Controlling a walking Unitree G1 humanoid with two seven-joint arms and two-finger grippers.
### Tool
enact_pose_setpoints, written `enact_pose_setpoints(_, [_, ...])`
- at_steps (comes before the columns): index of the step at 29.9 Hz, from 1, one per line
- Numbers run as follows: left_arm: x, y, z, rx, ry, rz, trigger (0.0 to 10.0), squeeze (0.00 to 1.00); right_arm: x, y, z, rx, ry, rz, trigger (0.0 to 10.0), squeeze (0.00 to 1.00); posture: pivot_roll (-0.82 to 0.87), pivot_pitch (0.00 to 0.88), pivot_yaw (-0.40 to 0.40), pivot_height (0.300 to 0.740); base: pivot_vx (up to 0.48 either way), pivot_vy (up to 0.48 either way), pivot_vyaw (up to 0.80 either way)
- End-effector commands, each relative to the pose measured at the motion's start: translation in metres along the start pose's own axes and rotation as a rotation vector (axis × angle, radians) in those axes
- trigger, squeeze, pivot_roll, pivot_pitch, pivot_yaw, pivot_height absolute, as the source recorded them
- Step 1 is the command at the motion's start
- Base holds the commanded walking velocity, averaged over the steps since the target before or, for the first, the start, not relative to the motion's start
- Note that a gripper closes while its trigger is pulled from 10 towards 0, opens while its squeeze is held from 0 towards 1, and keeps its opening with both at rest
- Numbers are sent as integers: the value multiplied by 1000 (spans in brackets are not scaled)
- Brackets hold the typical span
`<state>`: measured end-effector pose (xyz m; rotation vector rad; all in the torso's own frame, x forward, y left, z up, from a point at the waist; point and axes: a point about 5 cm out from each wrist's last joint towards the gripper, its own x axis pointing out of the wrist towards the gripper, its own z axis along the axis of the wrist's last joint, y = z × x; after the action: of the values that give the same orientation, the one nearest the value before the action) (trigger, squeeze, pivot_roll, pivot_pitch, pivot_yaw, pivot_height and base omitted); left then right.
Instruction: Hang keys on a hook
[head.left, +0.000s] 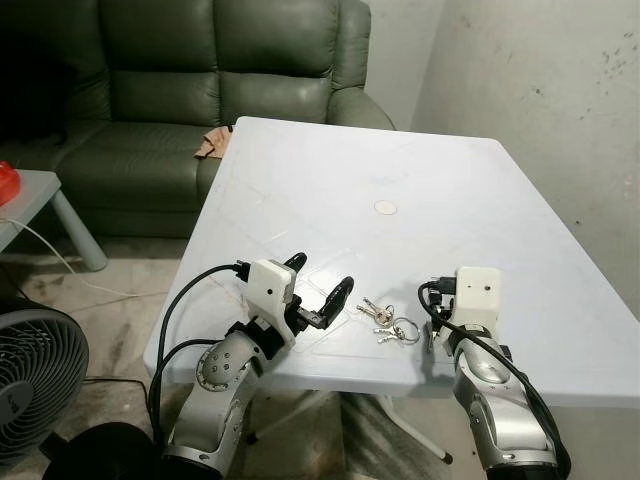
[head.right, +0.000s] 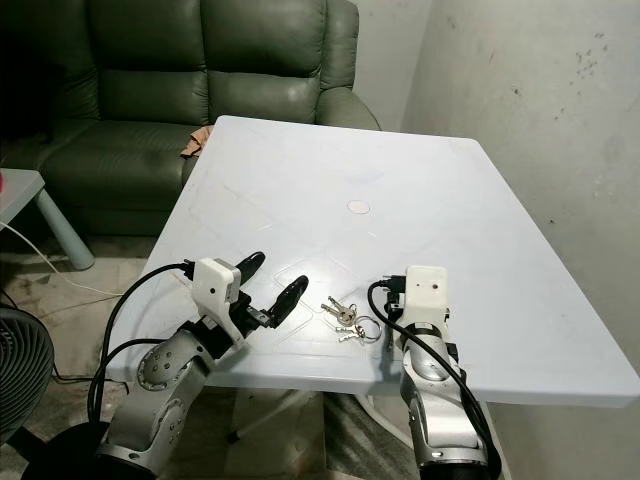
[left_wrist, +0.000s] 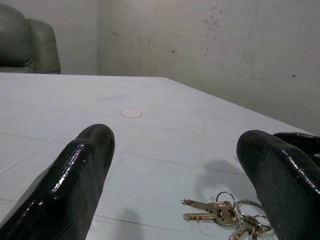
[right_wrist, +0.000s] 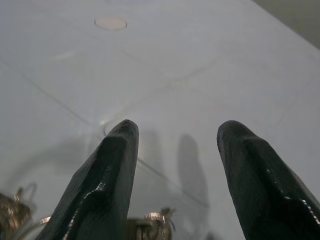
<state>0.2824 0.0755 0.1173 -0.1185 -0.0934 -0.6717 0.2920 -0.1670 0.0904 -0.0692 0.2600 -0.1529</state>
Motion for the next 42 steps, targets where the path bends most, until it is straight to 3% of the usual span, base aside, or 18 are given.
enact_pose_setpoints(1, [1,-5,3,14,1,-39,10000,0,-2,-3,-9,-26,34,1,10000,0,14,0,-67,740,0,0,0])
enact_pose_setpoints(7, [0,-17,-4,2,20,-77,10000,0,-8,4,-23,-111,67,85,10000,0,11,0,-64,740,0,0,0])
enact_pose_setpoints(11, [0,-22,-7,-14,32,-88,10000,0,-11,7,-27,-118,77,107,10000,0,7,0,-61,740,0,0,0])
enact_pose_setpoints(29, [-2,-22,-9,-21,45,-84,10000,0,-10,2,-26,-87,74,69,10000,0,4,0,-55,740,0,0,0])
enact_pose_setpoints(39, [1,-24,-9,-25,41,-95,10000,0,-11,-8,-36,-49,143,4,10000,0,-4,0,-51,740,0,0,0])
enact_pose_setpoints(42, [1,-24,-8,-21,41,-97,10000,0,-13,-7,-39,-33,151,20,9059,0,-4,0,-48,740,0,0,0])
